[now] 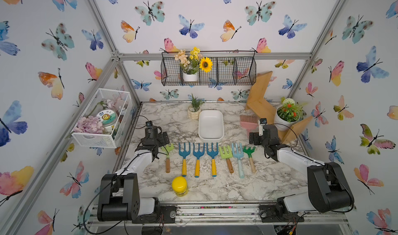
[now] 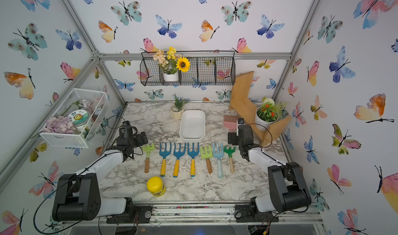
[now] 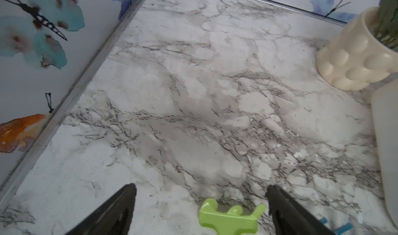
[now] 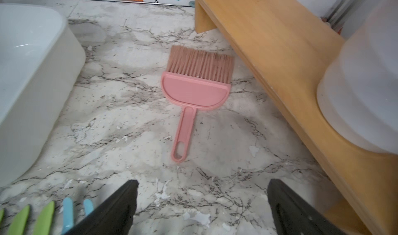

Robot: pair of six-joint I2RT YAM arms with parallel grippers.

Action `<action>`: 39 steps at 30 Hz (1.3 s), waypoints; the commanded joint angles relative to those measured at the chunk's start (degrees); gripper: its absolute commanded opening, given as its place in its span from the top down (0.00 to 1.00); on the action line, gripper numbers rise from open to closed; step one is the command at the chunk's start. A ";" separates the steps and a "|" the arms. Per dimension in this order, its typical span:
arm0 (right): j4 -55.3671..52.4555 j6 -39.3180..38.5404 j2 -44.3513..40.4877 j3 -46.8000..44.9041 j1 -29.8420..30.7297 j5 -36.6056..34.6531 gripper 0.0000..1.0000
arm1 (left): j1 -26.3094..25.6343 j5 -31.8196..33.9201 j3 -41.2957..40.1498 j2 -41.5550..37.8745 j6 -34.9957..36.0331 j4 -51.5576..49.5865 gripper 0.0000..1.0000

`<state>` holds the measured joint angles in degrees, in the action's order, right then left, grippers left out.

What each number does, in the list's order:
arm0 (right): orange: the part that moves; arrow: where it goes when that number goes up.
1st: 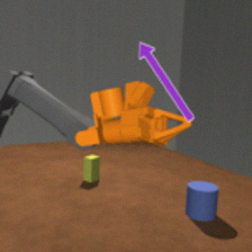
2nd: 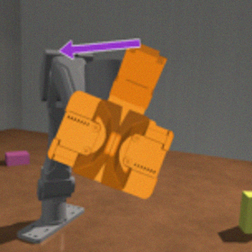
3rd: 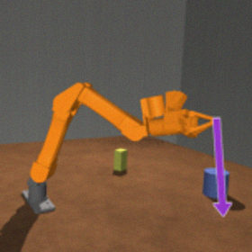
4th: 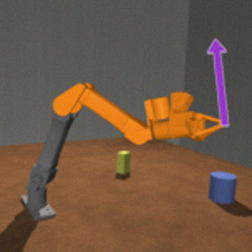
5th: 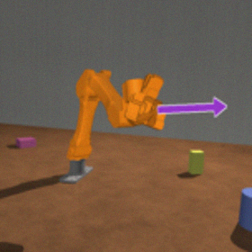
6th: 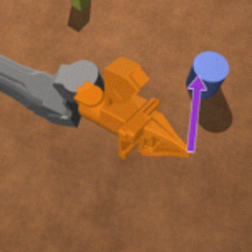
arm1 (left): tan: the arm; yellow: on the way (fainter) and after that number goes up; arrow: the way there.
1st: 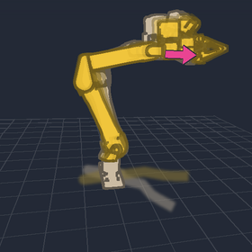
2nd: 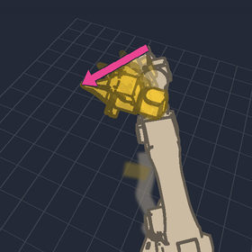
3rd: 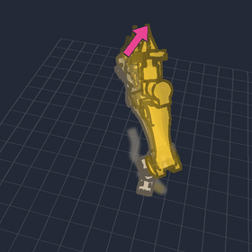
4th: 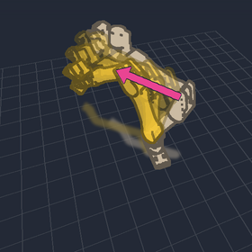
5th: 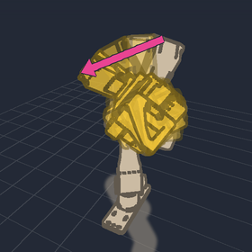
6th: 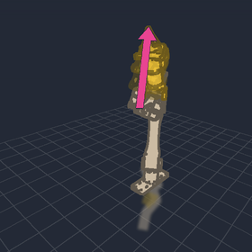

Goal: Take the hand rake out of the storage box
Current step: Reset both arms

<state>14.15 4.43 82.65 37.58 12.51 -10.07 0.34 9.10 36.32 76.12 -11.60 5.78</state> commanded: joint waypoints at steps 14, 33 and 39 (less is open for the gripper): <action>51.15 -3.88 7.11 -21.82 -8.06 6.26 0.00 | 1.77 -8.73 -22.85 0.40 7.26 49.73 0.01; 51.64 -4.43 7.79 -21.59 -8.81 8.48 0.02 | -2.08 -7.51 -24.30 4.45 11.69 55.50 0.01; 51.63 -4.43 7.79 -21.64 -8.82 8.48 0.02 | -2.01 -7.65 -23.92 4.57 11.59 54.85 0.01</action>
<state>64.79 0.38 90.78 15.46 4.05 -2.72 -1.67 0.71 11.68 80.75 -0.47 59.72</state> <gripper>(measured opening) 0.985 0.986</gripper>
